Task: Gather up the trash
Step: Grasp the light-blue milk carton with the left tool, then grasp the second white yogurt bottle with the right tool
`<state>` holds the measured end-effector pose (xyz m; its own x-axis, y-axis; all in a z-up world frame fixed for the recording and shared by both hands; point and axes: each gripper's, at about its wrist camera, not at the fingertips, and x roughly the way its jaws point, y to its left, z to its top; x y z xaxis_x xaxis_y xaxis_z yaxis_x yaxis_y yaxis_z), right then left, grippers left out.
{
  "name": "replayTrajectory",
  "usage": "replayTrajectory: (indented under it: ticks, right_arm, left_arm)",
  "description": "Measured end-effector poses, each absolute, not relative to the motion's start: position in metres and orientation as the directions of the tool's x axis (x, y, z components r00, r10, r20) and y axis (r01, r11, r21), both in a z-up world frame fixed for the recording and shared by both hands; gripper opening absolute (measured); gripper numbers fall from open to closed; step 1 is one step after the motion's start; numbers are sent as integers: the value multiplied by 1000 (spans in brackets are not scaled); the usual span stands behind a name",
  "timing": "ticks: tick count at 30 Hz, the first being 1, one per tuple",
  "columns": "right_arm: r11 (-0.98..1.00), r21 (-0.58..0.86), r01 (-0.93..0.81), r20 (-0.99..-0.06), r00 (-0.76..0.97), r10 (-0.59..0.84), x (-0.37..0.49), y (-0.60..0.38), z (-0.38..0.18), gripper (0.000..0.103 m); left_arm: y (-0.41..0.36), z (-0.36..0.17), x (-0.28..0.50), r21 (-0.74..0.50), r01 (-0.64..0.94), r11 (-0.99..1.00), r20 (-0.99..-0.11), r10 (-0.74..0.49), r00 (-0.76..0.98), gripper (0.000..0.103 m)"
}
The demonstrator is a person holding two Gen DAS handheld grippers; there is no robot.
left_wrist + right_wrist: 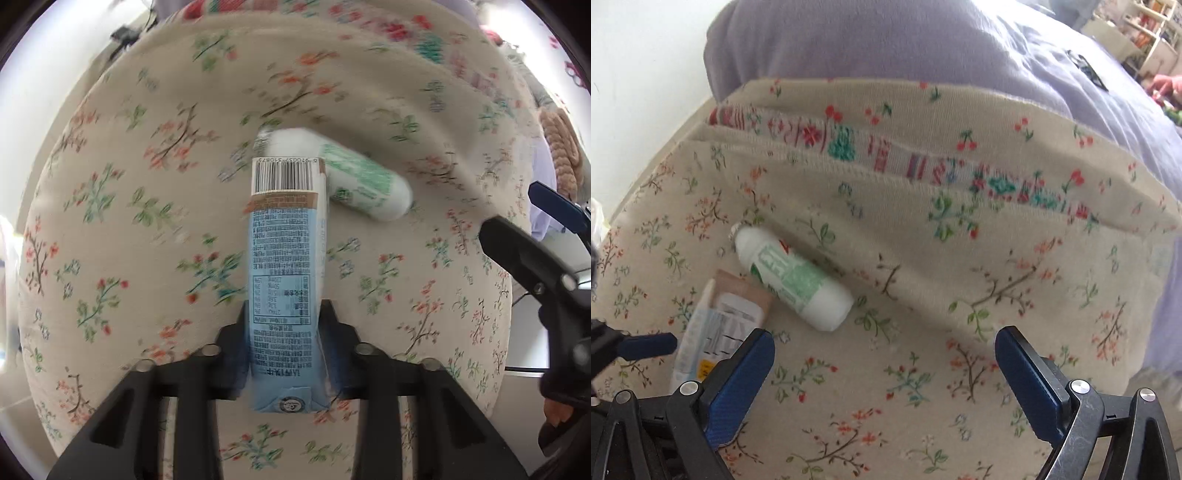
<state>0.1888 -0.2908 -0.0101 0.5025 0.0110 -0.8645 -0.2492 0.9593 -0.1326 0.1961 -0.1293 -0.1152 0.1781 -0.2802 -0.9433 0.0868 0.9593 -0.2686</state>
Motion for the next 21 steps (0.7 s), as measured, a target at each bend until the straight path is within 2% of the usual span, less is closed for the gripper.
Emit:
replayTrajectory:
  ticks: [2, 6, 10, 16, 21]
  right_arm:
    - [946, -153, -285, -867, 499, 10, 189, -288, -13, 98]
    - [922, -168, -348, -880, 474, 19, 193, -281, -24, 85]
    - [899, -185, -397, -886, 463, 22, 196, -268, -38, 76]
    - [845, -171, -507, -889, 449, 90, 198, -238, -54, 76]
    - [827, -215, -520, -888, 456, 56, 212, -219, -71, 77]
  left_arm:
    - [-118, -115, 196, -290, 72, 954, -938, -298, 177, 35]
    - [-94, -103, 191, -309, 53, 950, -925, -313, 216, 35]
    - [-70, -88, 183, -308, 37, 951, -915, -307, 260, 35]
    - [-42, -77, 176, -324, 0, 946, -912, -312, 265, 35]
    - [-25, -70, 182, -346, 2, 938, -908, -335, 253, 35]
